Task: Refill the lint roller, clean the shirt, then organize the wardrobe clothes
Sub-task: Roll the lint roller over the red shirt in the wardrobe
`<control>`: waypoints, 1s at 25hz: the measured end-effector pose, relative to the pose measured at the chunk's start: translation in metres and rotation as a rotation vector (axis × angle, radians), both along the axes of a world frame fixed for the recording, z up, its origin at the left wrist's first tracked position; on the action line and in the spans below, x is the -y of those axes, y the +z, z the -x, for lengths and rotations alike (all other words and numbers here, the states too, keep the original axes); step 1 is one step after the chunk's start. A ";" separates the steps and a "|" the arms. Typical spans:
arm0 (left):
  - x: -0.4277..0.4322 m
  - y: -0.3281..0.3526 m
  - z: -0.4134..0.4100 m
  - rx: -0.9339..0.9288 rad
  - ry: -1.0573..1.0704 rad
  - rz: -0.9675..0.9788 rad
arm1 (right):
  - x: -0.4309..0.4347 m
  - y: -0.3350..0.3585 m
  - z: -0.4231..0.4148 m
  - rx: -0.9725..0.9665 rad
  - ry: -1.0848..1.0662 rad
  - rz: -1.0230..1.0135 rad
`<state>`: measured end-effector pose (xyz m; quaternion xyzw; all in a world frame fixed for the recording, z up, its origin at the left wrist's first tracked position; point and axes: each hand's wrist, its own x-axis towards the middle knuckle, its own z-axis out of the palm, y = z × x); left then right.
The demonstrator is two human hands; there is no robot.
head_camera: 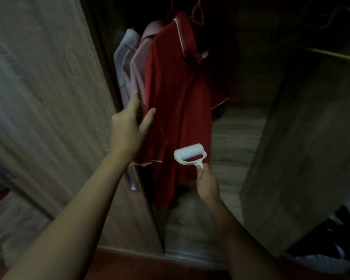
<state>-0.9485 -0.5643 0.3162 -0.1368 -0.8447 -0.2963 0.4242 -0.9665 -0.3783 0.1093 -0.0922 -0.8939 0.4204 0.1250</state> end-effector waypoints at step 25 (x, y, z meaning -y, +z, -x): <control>-0.511 -0.234 -0.447 0.765 -0.718 0.355 | -0.396 -0.072 -0.637 0.331 -0.826 0.032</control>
